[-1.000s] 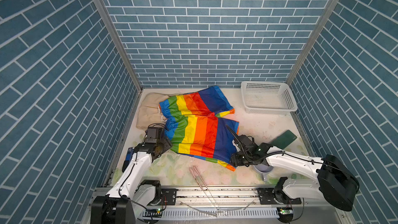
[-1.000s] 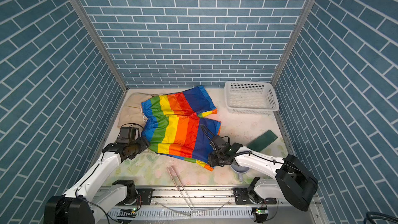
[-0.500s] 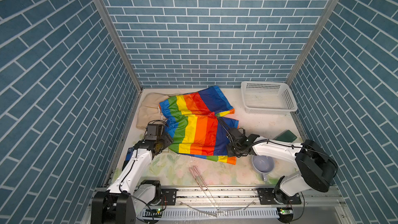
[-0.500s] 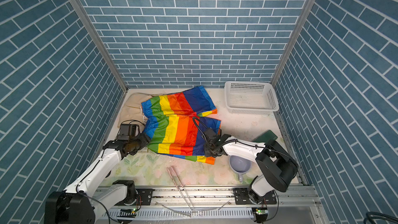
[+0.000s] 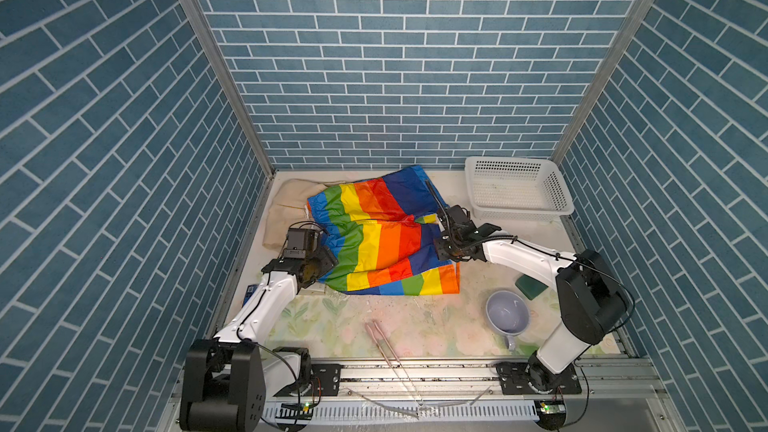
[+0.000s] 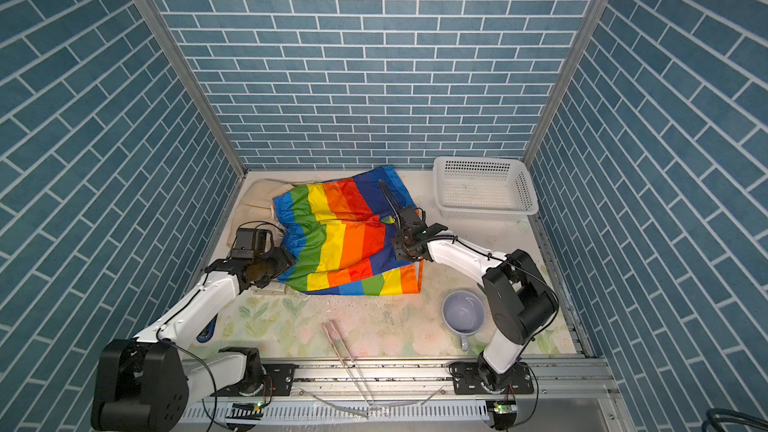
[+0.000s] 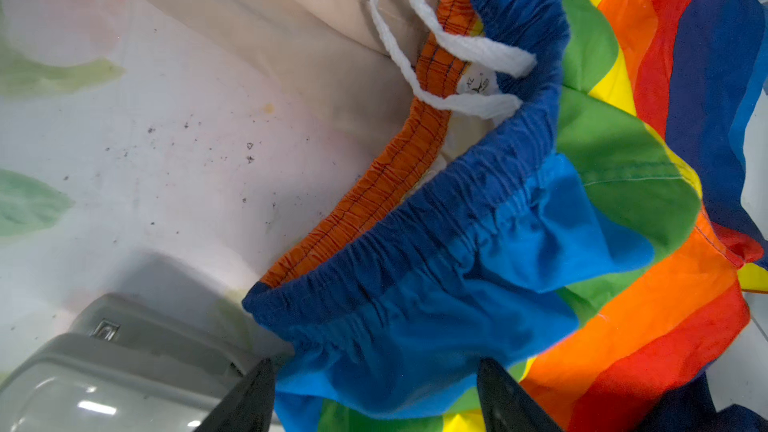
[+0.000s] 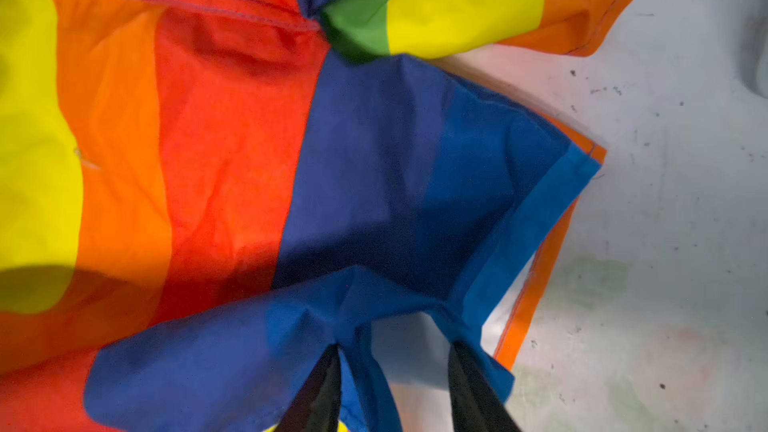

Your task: Fold and stack the shorts

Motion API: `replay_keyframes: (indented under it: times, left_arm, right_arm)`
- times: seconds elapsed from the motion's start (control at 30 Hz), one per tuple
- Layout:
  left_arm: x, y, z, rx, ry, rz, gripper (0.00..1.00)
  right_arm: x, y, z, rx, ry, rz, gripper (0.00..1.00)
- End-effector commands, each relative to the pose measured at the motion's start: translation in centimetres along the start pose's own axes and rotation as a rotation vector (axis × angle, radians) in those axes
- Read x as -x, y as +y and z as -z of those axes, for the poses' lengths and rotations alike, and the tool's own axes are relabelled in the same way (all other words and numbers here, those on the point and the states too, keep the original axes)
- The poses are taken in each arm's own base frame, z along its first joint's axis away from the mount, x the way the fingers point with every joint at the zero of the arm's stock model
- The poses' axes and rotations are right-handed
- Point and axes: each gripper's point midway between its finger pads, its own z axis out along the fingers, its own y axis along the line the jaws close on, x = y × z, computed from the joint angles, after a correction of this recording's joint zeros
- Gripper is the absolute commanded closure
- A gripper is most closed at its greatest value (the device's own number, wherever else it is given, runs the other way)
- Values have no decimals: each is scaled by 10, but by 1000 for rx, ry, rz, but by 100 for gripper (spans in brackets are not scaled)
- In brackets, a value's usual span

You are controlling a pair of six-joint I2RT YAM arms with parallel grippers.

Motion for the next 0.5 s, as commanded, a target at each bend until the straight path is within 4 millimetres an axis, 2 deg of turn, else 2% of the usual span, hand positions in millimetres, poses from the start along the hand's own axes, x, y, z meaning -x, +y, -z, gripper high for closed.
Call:
replay_keyframes:
  times: [0.0,0.2,0.47]
  left_arm:
    - [-4,5,-6,18,8,-25,23]
    - [-1,0,-16,15,23,-19,23]
    - [1,0,-16,24,27,-18,23]
  right_arm:
    - [-39,4,25,70,83,-13,51]
    - [-84,14,45,189,173,-124,46]
    - [-128,27,38,270,296,-219,45]
